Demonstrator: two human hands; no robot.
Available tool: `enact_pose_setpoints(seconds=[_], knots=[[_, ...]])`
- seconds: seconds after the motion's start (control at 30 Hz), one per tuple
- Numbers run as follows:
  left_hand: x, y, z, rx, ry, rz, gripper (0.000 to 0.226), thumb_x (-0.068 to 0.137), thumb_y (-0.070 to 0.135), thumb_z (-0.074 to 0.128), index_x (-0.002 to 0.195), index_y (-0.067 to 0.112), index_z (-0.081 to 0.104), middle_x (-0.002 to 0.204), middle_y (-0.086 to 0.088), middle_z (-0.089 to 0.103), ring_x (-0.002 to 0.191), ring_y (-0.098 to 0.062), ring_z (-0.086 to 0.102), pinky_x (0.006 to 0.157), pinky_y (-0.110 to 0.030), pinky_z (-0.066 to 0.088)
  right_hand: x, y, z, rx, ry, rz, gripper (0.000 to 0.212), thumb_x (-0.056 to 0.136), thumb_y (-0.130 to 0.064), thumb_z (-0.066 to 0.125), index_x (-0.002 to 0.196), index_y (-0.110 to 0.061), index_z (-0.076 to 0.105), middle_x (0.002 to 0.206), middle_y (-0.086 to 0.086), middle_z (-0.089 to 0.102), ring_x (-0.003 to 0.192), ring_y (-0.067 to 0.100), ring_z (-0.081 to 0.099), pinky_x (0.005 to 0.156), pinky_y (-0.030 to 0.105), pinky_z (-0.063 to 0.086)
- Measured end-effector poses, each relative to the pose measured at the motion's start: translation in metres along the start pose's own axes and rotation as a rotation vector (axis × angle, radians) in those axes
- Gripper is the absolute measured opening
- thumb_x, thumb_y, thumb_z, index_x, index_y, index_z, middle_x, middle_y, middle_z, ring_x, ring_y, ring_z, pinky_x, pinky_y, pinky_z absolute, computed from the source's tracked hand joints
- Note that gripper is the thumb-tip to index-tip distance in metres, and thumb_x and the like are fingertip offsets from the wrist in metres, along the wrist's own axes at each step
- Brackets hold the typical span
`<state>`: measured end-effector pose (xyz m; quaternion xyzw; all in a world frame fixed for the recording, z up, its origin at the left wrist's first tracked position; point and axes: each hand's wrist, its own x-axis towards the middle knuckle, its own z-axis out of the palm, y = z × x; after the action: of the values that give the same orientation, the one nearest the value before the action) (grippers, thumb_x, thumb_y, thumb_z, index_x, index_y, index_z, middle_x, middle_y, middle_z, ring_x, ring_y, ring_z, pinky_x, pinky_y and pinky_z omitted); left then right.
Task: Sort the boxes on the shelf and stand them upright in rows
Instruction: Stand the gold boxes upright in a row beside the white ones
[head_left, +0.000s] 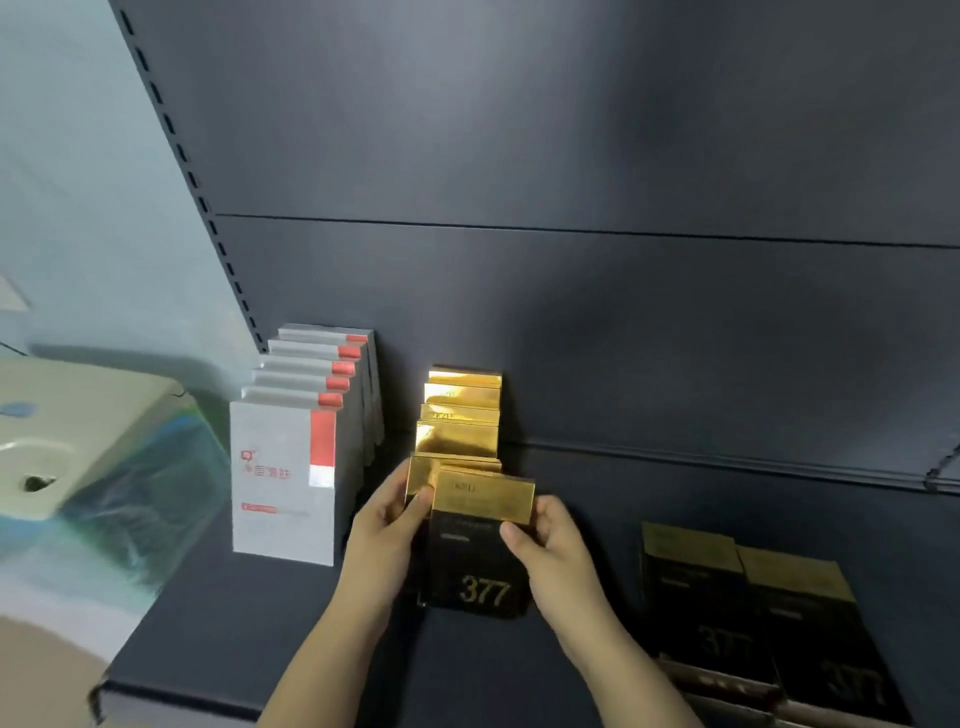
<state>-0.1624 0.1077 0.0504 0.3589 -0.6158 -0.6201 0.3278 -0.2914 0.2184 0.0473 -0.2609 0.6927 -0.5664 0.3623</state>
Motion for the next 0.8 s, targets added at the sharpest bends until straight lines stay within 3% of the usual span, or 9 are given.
enact_pose_setpoints(seconds=[0.07,0.17,0.23,0.3,0.47,0.57,0.63,0.73,0.8], knots=[[0.005,-0.002,-0.003,-0.039,-0.002,-0.009,0.029,0.101,0.030,0.046,0.123,0.041,0.062,0.116,0.010,0.072,0.112,-0.010,0.065,0.098,-0.042,0.051,0.004,0.007,0.015,-0.013,0.010,-0.001,0.017,0.095,-0.018,0.059,0.102,-0.033,0.055,0.108,-0.011,0.065,0.103,0.003,0.060,0.084,0.022,0.047],[0.011,-0.013,-0.006,-0.060,0.050,-0.052,0.027,0.100,0.038,0.046,0.115,0.052,0.064,0.113,0.008,0.072,0.108,-0.012,0.067,0.093,-0.039,0.054,0.011,0.017,0.030,-0.058,0.087,-0.029,0.016,0.093,-0.022,0.061,0.100,-0.035,0.053,0.110,-0.010,0.058,0.104,0.006,0.058,0.094,0.032,0.050],[0.018,-0.025,-0.008,0.004,0.071,-0.042,0.027,0.096,0.054,0.048,0.120,0.055,0.059,0.124,0.007,0.065,0.120,-0.015,0.059,0.101,-0.047,0.049,0.015,0.020,0.036,-0.082,0.135,-0.060,0.022,0.092,-0.022,0.062,0.100,-0.038,0.048,0.114,-0.012,0.050,0.106,0.000,0.052,0.096,0.028,0.045],[0.026,-0.039,-0.011,0.086,0.047,-0.016,0.048,0.089,0.071,0.044,0.130,0.050,0.053,0.136,0.008,0.055,0.132,-0.015,0.048,0.107,-0.054,0.041,0.016,0.022,0.040,-0.023,0.128,-0.078,0.029,0.092,-0.023,0.062,0.108,-0.039,0.043,0.120,-0.013,0.049,0.109,-0.003,0.049,0.096,0.023,0.041],[0.035,-0.026,-0.009,0.116,-0.108,0.015,0.046,0.097,0.063,0.029,0.140,0.051,0.041,0.144,0.017,0.049,0.135,-0.004,0.044,0.113,-0.046,0.036,0.022,0.028,0.042,-0.110,0.069,-0.138,0.071,0.085,-0.070,0.045,0.147,-0.039,0.031,0.145,-0.014,0.045,0.133,0.005,0.042,0.112,0.040,0.039],[0.036,-0.019,-0.006,-0.021,-0.177,-0.027,0.037,0.104,0.047,0.023,0.132,0.050,0.047,0.125,0.022,0.064,0.118,0.002,0.059,0.095,-0.024,0.048,0.027,0.026,0.046,-0.092,0.047,-0.158,0.067,0.088,-0.067,0.039,0.149,-0.043,0.027,0.145,-0.015,0.046,0.133,0.005,0.043,0.111,0.043,0.040],[0.031,-0.022,-0.006,-0.081,-0.188,-0.038,0.038,0.102,0.050,0.024,0.135,0.047,0.042,0.122,0.028,0.064,0.115,0.008,0.058,0.087,-0.015,0.048,0.028,0.027,0.050,-0.058,0.043,-0.164,0.069,0.084,-0.071,0.040,0.147,-0.045,0.028,0.142,-0.017,0.049,0.131,0.004,0.046,0.110,0.043,0.042],[0.028,-0.032,-0.007,-0.140,-0.218,-0.040,0.074,0.086,0.061,0.045,0.151,0.042,0.015,0.133,0.031,0.051,0.119,0.015,0.051,0.092,-0.014,0.042,0.028,0.028,0.055,0.029,0.011,-0.148,0.073,0.080,-0.071,0.044,0.147,-0.044,0.029,0.143,-0.018,0.048,0.132,0.003,0.045,0.112,0.041,0.039],[0.030,-0.036,-0.007,-0.133,-0.234,-0.024,0.082,0.081,0.063,0.051,0.152,0.038,0.019,0.135,0.026,0.052,0.117,0.013,0.053,0.093,-0.014,0.045,0.031,0.027,0.056,0.090,0.000,-0.124,0.071,0.082,-0.063,0.051,0.147,-0.042,0.030,0.142,-0.018,0.049,0.133,0.004,0.045,0.113,0.039,0.037]])
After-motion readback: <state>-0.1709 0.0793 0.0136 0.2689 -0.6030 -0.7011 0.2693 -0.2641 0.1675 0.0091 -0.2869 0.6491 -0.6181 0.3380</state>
